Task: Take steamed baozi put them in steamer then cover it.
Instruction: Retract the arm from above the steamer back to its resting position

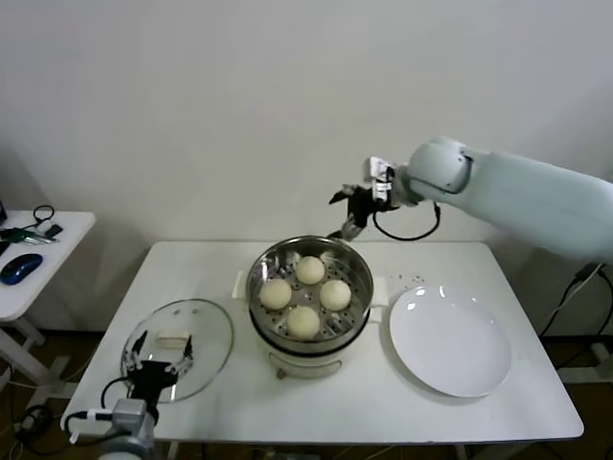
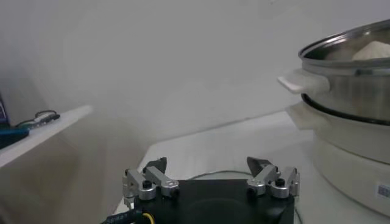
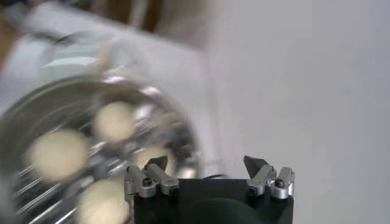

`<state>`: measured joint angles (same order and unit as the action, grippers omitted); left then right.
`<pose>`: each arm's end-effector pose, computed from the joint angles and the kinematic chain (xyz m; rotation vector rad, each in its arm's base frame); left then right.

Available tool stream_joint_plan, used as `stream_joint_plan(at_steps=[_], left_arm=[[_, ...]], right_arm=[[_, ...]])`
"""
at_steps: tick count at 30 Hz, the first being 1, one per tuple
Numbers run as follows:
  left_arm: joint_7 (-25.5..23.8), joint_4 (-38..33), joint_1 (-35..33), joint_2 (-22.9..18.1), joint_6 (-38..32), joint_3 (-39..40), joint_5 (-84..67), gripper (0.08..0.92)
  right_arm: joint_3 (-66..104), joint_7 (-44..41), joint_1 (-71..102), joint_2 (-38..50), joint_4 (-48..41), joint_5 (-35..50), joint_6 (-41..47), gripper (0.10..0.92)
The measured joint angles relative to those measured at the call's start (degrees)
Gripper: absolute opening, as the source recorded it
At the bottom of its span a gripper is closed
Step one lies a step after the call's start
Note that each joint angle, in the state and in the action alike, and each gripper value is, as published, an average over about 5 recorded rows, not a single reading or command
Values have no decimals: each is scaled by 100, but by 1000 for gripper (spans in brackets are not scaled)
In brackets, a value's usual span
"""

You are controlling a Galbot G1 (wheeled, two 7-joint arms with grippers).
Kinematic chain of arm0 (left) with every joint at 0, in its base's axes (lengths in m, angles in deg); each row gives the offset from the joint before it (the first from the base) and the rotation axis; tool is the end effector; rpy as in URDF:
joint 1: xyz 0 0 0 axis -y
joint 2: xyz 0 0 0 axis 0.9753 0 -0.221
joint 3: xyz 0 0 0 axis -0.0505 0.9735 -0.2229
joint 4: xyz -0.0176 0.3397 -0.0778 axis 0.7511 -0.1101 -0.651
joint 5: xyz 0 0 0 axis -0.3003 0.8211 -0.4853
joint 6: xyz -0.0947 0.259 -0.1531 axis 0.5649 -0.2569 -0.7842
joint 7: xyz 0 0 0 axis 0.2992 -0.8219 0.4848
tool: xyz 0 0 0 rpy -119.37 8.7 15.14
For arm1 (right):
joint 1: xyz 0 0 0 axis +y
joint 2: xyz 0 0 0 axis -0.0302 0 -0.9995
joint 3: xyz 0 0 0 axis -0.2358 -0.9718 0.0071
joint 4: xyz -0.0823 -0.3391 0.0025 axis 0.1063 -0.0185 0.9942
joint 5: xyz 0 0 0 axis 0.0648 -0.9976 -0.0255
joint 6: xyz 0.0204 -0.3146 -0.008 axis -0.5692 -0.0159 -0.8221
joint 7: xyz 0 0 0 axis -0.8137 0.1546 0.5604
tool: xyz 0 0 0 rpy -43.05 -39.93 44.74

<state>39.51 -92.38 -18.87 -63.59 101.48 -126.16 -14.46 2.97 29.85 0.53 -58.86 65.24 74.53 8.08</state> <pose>0.1357 0.0849 -0.3201 0.1247 -2.8174 -0.4169 0.4957 -0.0522 -0.0279 1.2788 -2.2651 1.0764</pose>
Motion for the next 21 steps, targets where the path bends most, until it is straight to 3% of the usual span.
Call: stream_joint_plan(at_steps=[11,21], left_arm=[[195,185,155,175,-232,-22,213,823],[552,518,226,280,-792,22,687,823]], right_arm=[[4037,1735,3881,1125,905,-198,-460,823],[7667,1847,7690,419,1294,-797,-1636,823]])
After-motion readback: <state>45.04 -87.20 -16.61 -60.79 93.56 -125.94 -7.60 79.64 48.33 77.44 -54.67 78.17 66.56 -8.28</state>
